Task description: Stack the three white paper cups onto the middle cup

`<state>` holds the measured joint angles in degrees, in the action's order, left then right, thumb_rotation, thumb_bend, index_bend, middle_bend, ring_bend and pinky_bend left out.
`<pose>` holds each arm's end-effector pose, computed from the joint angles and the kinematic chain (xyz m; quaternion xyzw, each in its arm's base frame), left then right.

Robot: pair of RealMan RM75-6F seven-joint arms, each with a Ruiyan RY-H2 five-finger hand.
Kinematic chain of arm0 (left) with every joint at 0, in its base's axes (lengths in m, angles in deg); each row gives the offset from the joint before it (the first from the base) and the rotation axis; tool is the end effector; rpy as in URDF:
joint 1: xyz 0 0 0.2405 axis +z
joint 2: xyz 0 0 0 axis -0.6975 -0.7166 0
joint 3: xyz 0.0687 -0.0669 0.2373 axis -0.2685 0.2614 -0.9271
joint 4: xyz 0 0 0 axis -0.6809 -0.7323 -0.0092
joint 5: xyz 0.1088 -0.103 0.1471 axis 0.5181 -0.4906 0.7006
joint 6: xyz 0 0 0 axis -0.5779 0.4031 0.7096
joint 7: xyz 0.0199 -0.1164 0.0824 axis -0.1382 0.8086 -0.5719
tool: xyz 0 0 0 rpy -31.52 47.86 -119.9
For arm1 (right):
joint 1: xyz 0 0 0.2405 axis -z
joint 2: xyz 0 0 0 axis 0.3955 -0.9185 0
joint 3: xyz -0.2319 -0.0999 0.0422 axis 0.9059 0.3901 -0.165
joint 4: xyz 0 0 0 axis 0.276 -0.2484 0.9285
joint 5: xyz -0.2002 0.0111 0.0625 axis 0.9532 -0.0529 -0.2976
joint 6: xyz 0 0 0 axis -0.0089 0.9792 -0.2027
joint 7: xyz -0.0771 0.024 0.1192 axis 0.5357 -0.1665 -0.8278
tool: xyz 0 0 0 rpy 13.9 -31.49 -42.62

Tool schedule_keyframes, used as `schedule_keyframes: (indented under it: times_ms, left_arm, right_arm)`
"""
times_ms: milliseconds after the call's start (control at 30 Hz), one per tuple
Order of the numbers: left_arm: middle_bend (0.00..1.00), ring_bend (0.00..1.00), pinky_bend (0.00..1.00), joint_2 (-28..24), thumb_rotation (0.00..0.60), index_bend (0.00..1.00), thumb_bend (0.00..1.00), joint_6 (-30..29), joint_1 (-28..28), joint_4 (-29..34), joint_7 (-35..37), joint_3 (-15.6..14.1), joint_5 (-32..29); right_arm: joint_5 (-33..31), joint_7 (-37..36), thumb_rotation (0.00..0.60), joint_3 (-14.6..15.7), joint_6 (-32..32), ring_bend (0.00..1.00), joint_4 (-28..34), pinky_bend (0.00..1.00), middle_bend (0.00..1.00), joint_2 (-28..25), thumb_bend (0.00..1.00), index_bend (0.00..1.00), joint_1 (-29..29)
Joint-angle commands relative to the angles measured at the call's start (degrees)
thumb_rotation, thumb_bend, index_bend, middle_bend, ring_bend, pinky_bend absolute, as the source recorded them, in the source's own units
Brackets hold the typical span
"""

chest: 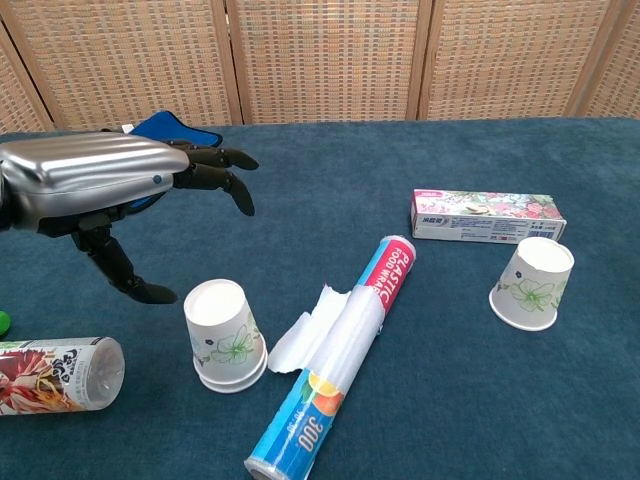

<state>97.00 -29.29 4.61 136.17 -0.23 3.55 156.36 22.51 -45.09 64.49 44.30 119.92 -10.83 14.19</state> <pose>-0.1090 0.2554 0.0242 -0.8243 -0.2816 -0.3508 0.3439 -0.2789 -0.2119 0.1323 0.5774 -0.3979 0.4673 0.5384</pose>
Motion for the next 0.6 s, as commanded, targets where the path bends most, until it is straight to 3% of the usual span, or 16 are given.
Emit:
schedule_keyframes:
  times_ms: [33, 167, 600]
  left_arm:
    - [0.00, 0.00, 0.00, -0.36, 0.600, 0.17, 0.20, -1.43, 0.99, -0.01, 2.50, -0.05, 1.57]
    - [0.00, 0.00, 0.00, -1.40, 0.600, 0.17, 0.20, -4.32, 2.97, 0.09, 5.78, -0.49, 4.35]
    - [0.00, 0.00, 0.00, -8.03, 0.600, 0.12, 0.19, -25.31, 18.72, -3.74, 12.19, -6.52, 15.21]
  right_arm:
    - [0.01, 0.06, 0.600, 0.02, -0.07, 0.00, -0.06, 0.00, 0.00, 0.02, 0.08, 0.00, -0.03]
    - [-0.11, 0.00, 0.600, 0.03, -0.26, 0.00, -0.12, 0.00, 0.00, 0.01, 0.08, 0.00, -0.08]
    - [0.93, 3.06, 0.600, 0.93, -1.11, 0.00, 0.32, 0.00, 0.00, 0.66, 0.08, 0.04, -0.54]
